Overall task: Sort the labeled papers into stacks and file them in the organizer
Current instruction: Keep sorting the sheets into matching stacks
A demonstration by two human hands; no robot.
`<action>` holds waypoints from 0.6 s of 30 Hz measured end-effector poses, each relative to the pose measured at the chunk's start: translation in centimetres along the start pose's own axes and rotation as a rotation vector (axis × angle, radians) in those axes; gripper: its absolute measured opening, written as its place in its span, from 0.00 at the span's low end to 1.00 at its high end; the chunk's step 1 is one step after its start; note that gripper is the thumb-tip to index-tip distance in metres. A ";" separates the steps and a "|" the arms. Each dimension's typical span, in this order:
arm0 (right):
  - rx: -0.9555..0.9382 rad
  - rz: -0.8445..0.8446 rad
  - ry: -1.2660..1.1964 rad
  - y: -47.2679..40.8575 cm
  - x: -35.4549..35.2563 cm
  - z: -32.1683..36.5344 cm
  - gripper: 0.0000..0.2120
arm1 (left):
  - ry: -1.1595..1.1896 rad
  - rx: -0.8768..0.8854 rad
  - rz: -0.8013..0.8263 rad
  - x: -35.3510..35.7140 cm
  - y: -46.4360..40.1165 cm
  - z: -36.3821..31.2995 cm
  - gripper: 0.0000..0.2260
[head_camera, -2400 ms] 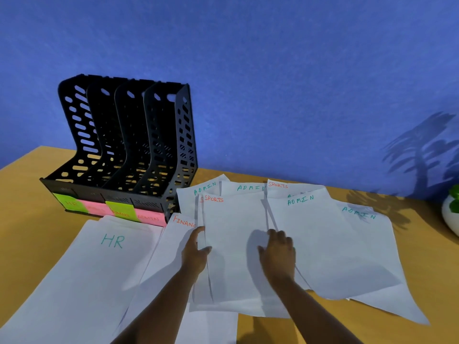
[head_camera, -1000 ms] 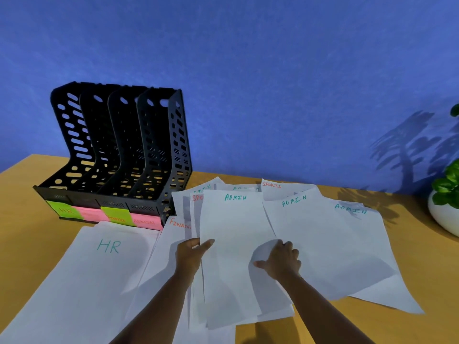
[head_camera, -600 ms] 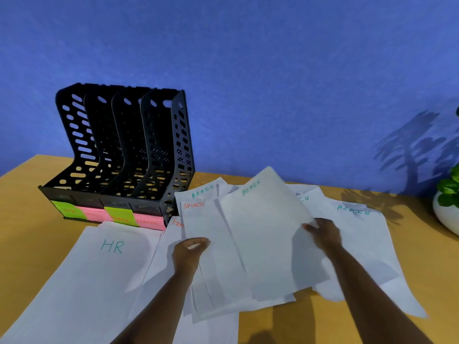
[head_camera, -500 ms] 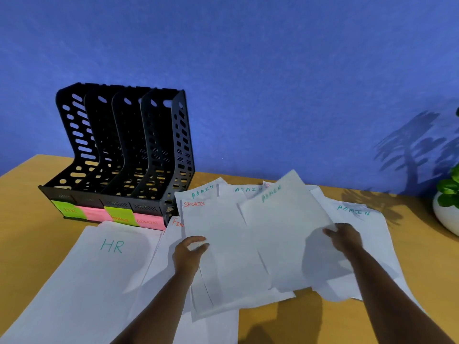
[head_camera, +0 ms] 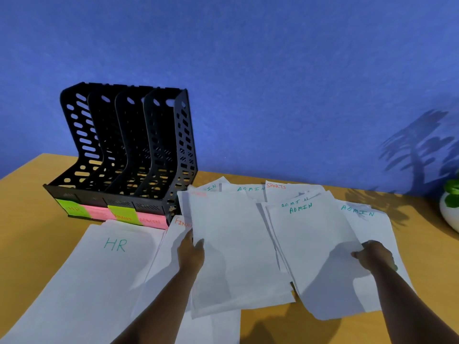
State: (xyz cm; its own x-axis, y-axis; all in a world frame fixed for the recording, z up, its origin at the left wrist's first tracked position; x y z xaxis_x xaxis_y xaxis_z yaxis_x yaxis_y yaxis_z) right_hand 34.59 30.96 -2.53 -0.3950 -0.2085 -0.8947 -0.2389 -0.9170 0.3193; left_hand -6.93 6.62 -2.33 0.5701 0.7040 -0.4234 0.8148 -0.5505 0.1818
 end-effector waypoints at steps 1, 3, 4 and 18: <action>-0.005 -0.020 -0.048 0.0 -0.2 0.1 0.20 | -0.061 0.064 -0.046 -0.3 0.2 -1.3 0.15; -0.018 -0.022 -0.137 -0.1 -0.5 0.4 0.22 | -0.114 0.205 -0.144 -1.0 0.6 -4.3 0.14; -0.028 -0.008 -0.164 0.0 -0.4 0.7 0.22 | -0.106 0.265 -0.192 -1.4 0.7 -5.8 0.14; -0.162 -0.068 -0.289 6.3 3.8 6.9 0.15 | 0.309 0.508 -0.732 -7.0 3.1 -12.4 0.16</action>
State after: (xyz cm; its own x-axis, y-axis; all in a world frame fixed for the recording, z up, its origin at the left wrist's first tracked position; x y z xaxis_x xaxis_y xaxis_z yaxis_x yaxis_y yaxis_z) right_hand 25.43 26.71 -1.72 -0.6237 -0.0618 -0.7792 -0.1379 -0.9725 0.1876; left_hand -7.15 5.54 12.18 -0.0035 0.9999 -0.0120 0.8795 -0.0026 -0.4759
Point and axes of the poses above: each hand's wrist, its own y-axis away from the middle knuckle, its own x-axis out of the palm, z = x × y, the point moved 9 cm from there along -y, towards the middle knuckle, and after that the axes turned 2 degrees about x, right-handed, at the moved point
